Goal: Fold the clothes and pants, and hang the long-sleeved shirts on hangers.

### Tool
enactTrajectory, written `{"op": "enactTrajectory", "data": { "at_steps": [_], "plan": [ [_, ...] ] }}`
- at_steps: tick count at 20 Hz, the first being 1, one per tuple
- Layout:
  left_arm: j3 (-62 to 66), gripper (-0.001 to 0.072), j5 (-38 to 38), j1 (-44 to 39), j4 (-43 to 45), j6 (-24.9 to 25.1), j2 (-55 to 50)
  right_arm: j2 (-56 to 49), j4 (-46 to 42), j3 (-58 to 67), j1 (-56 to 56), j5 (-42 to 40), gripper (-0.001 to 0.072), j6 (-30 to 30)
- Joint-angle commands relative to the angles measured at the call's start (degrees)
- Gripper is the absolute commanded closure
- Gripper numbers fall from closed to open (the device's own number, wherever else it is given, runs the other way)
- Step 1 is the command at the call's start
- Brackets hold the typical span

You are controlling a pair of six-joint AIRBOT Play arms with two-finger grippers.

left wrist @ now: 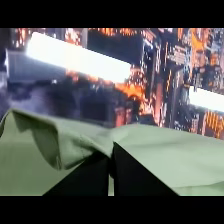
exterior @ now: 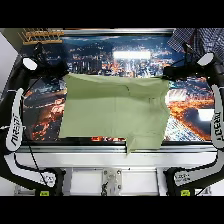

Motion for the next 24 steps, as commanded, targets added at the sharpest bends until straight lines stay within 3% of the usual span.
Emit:
{"op": "enactTrajectory", "data": {
  "at_steps": [1, 6, 11, 16, 17, 18, 19, 21, 24],
  "plan": [
    [5.11, 0.0700, 1.22, 0.61, 0.13, 0.07, -3.82, -2.40, -2.67, 0.94, 0.20, -4.59, 0.0699, 0.59],
    [-6.67, 0.0701, 1.99, 1.36, 2.08, 0.48, 2.12, 2.64, -10.78, -7.41, 0.87, -2.21, 0.0700, 0.57],
    [-22.38, 0.0700, 2.82, 1.05, 1.97, 2.01, 6.49, 8.50, -10.99, -22.49, 0.90, -4.68, 0.0699, 0.55],
    [-30.42, 0.0698, 4.46, 1.03, 1.33, 1.88, 6.80, 8.52, -10.32, -28.59, 0.90, -6.14, 0.0684, 0.55],
    [-30.45, 0.0581, 4.37, 1.03, 1.36, 1.79, 6.80, 8.52, -10.10, -28.57, 0.90, -6.14, 0.0558, 0.57],
    [-30.42, 0.0300, 4.42, 1.03, 0.98, 1.73, 7.26, 8.70, -9.75, -28.57, 0.90, -6.10, 0.0301, 0.59],
    [-30.42, 0.0229, 4.39, 1.20, 0.26, 1.73, 8.33, 9.27, -9.29, -28.52, 0.81, -5.73, 0.0185, 0.61],
    [-30.42, 0.0228, 3.21, 2.91, 0.87, 1.75, 12.81, 12.87, -10.62, -28.15, 0.15, -4.44, 0.0284, 0.57],
    [-30.49, 0.0228, -6.56, 7.13, 11.19, -0.17, 20.52, 22.01, -15.93, -28.37, -3.13, -2.08, 0.0284, 0.57]
  ]
}}
